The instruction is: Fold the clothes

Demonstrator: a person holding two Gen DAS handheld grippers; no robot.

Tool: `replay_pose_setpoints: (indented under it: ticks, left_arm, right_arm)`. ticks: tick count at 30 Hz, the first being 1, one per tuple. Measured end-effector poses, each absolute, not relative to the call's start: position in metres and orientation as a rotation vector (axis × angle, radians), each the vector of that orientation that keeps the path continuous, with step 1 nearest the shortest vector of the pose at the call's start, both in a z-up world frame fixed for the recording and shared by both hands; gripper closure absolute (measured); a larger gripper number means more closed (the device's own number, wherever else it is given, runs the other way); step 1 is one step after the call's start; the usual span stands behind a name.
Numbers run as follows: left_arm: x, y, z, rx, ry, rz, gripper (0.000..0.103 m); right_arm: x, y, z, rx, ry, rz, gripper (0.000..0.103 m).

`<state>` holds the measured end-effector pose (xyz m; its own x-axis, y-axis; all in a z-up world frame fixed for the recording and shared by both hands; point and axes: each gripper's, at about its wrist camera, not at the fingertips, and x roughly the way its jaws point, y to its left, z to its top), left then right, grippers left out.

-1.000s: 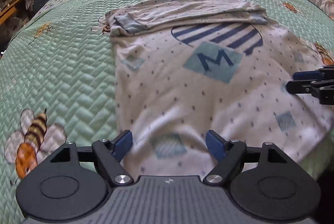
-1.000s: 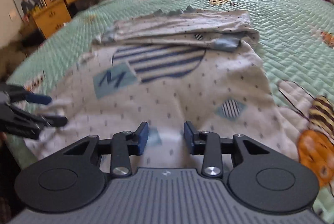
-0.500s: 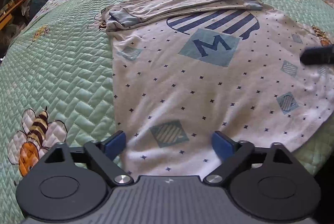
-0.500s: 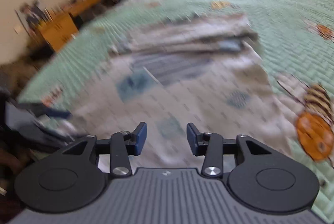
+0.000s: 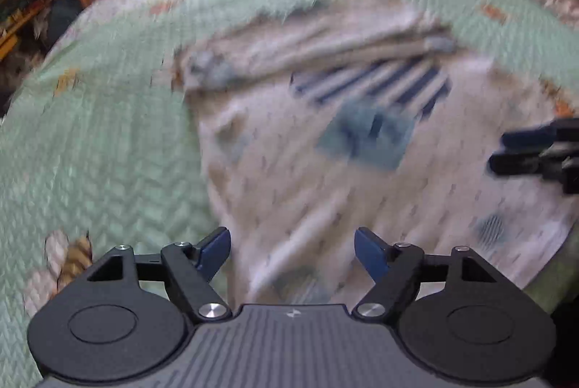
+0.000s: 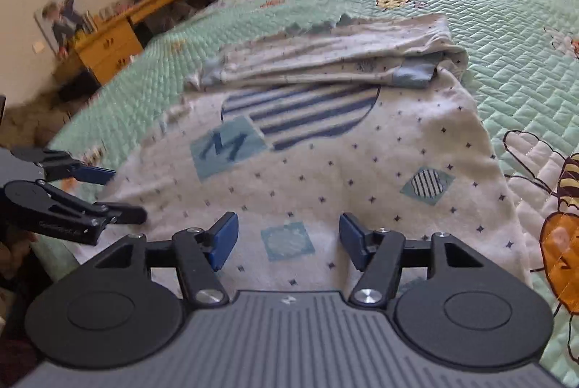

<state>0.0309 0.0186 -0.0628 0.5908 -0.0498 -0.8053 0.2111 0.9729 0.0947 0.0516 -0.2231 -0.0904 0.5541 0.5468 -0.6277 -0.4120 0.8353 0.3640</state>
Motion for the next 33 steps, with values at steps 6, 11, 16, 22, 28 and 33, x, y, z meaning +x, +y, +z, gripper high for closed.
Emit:
replay_pose_setpoints:
  ticks: [6,11,16,22,28,33]
  left_arm:
    - [0.047,-0.002,-0.103,0.186,0.996,-0.252,0.009]
    - [0.048,0.001,-0.108,0.168,0.986,-0.267,0.001]
    - [0.040,0.005,-0.107,0.173,0.971,-0.270,0.001]
    - [0.027,0.017,-0.104,0.182,0.985,-0.308,0.001]
    - [0.019,0.031,-0.096,0.132,0.960,-0.288,0.008]
    - [0.022,0.032,-0.102,0.105,0.949,-0.278,0.004]
  right_arm:
    - [0.070,-0.233,-0.085,0.321,0.673,0.530,0.035]
    - [0.090,-0.244,-0.117,0.386,0.715,0.500,0.030]
    - [0.077,-0.248,-0.113,0.321,0.742,0.554,0.030]
    - [0.054,-0.252,-0.106,0.195,0.818,0.589,0.030]
    - [0.053,-0.261,-0.096,0.251,0.843,0.594,0.030]
    - [0.050,-0.252,-0.094,0.390,0.706,0.635,0.030]
